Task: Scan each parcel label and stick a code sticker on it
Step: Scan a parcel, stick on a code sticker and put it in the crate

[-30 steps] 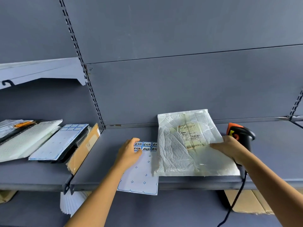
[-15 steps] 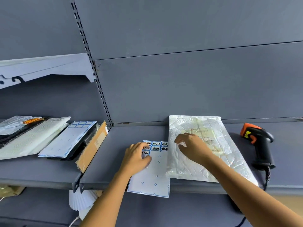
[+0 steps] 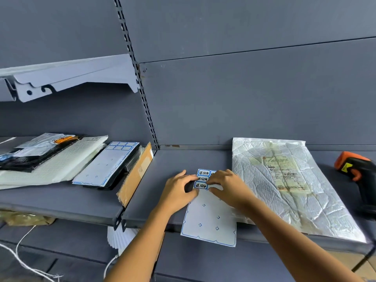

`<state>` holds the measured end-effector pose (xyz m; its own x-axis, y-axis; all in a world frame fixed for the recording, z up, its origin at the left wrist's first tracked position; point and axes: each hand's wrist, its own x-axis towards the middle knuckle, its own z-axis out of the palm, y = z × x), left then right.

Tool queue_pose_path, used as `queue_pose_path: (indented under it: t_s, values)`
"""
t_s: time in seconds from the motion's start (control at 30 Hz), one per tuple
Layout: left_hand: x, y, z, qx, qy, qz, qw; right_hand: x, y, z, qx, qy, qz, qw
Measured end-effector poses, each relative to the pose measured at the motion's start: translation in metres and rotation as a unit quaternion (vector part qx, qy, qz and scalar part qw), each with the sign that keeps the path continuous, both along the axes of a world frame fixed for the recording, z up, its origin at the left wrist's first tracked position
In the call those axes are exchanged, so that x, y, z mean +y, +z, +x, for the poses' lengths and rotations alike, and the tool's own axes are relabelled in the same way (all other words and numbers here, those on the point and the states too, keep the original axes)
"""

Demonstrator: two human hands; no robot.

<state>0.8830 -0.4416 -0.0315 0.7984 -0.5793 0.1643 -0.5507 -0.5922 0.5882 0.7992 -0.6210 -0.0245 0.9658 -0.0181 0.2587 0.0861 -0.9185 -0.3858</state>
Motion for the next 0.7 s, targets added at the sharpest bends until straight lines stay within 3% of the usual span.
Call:
queue_pose_path:
  t_s: [0.23,0.7]
  values:
    - [-0.0053,-0.0072,0.0039,-0.159,-0.011,0.012,0.987,0.0029,-0.0046,0.0026,-0.006,-0.013,-0.041,0.999]
    - [-0.0050,-0.0094,-0.0005,-0.210,-0.020,0.019,0.977,0.0044,-0.0029,0.0012,0.005,-0.027,-0.035,0.999]
